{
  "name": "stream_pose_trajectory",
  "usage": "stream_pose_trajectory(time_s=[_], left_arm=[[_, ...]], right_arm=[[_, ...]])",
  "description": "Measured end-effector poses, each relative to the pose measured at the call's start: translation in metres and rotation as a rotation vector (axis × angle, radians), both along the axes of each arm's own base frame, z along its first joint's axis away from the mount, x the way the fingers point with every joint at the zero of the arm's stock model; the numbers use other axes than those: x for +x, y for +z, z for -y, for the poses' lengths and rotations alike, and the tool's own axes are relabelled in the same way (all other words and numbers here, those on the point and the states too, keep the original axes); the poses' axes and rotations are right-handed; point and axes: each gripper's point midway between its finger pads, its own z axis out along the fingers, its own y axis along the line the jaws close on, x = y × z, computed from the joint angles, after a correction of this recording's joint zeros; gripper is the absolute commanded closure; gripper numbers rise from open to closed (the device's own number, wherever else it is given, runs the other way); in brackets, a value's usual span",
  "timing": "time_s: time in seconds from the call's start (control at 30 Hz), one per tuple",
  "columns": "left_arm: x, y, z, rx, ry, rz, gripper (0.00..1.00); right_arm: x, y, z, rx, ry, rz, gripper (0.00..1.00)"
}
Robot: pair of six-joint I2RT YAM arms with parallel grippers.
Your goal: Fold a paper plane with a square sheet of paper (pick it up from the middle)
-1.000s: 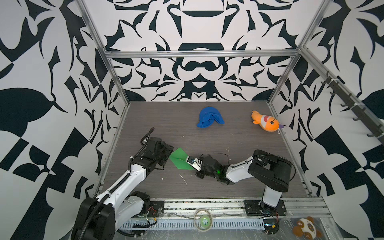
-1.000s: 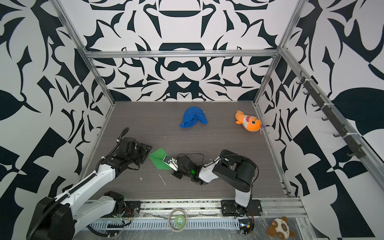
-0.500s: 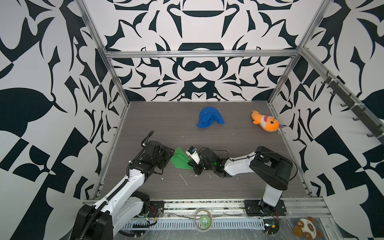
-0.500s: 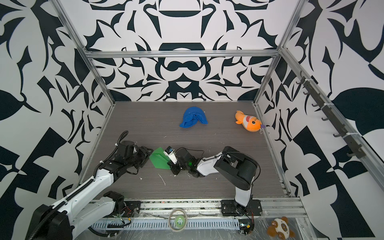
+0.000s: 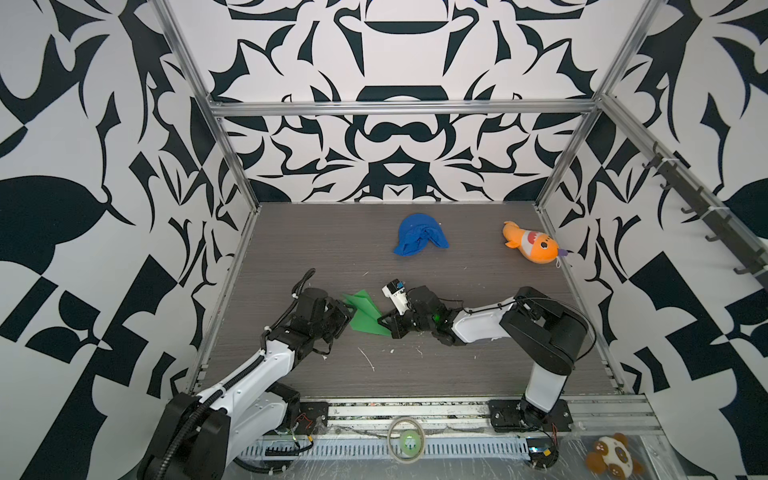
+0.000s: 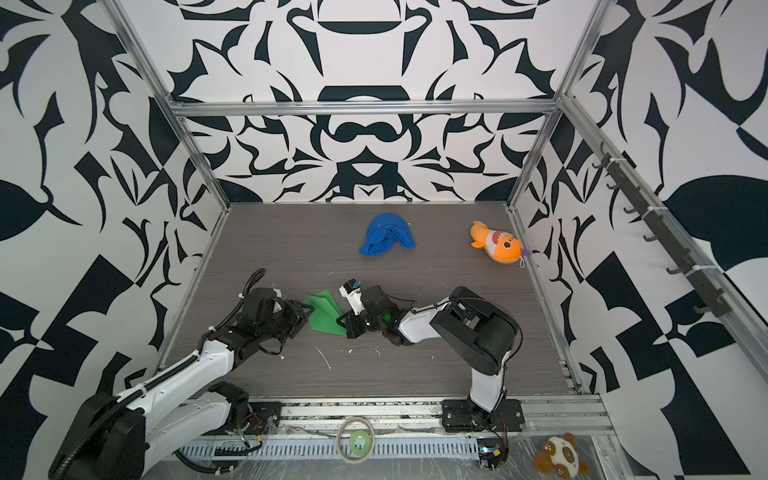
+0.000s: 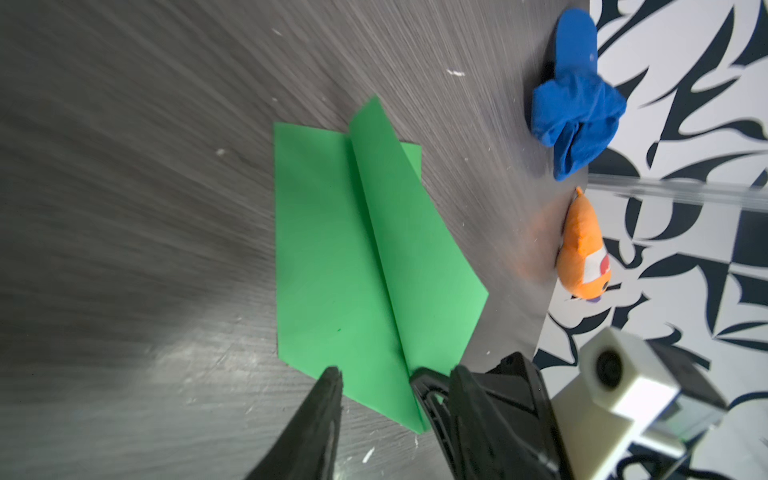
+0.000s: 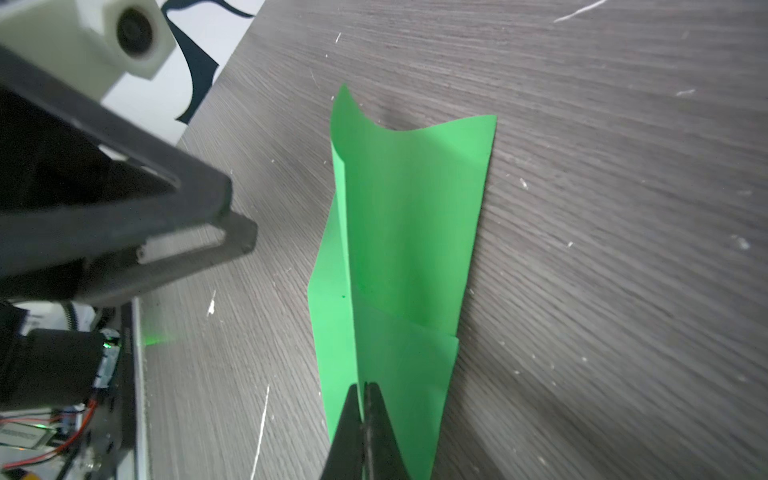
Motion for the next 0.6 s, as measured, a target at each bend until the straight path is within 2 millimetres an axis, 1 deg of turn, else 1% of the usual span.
stream_pose_trajectory(time_s=[0.1, 0.23, 0.33, 0.6], left_arm=[[0.0, -0.007, 0.009, 0.0, -0.022, -0.011, 0.71], [-0.003, -0.023, 0.019, 0.019, -0.049, -0.047, 0.8], [-0.004, -0.033, 0.023, 0.04, -0.061, -0.072, 0.82], [0.0, -0.05, 0.029, 0.065, -0.069, -0.1, 0.86]], right_arm=[[0.001, -0.003, 0.001, 0.011, -0.013, -0.041, 1.0], [0.003, -0.006, 0.003, 0.027, -0.032, -0.087, 1.0], [0.003, -0.008, 0.005, 0.041, -0.043, -0.115, 1.0], [0.004, -0.009, 0.007, 0.065, -0.056, -0.167, 0.99]])
